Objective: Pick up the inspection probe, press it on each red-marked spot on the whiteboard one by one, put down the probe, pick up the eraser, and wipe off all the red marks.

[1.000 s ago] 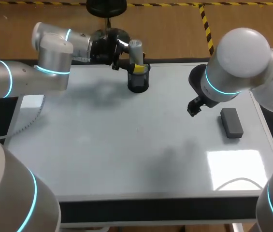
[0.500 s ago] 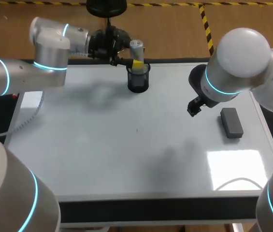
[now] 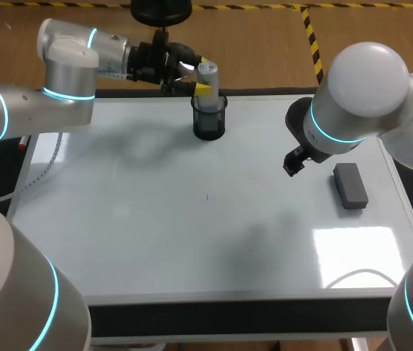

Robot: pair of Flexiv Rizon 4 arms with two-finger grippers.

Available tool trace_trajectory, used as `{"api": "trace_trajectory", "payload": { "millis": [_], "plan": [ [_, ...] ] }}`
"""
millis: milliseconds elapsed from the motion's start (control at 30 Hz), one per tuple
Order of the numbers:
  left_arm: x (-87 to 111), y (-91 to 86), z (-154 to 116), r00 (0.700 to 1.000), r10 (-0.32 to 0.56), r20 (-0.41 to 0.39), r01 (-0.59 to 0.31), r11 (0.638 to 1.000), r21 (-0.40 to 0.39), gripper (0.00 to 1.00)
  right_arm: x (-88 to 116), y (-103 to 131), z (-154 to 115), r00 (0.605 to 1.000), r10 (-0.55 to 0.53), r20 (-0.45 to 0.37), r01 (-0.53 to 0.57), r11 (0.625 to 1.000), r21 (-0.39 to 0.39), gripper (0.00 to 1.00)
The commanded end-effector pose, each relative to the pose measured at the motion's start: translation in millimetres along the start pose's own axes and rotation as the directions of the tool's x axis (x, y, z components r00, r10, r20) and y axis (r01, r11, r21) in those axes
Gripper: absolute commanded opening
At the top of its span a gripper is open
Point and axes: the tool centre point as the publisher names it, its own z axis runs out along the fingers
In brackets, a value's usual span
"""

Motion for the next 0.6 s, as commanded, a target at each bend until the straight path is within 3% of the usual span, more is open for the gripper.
{"api": "trace_trajectory", "payload": {
  "millis": [33, 600],
  "plan": [
    [2.2, -4.2, -9, 1.000, 0.005, -0.003, -0.005, 1.000, -0.001, 1.00, 0, 0, 0, 1.000, -0.001, 0.000, 0.001, 1.000, -0.001, 1.00],
    [3.6, -1.8, -49, 0.999, 0.010, 0.035, -0.011, 1.000, 0.004, 1.00, 0, 0, 0, 1.000, -0.001, 0.000, 0.001, 1.000, -0.001, 1.00]
  ]
}}
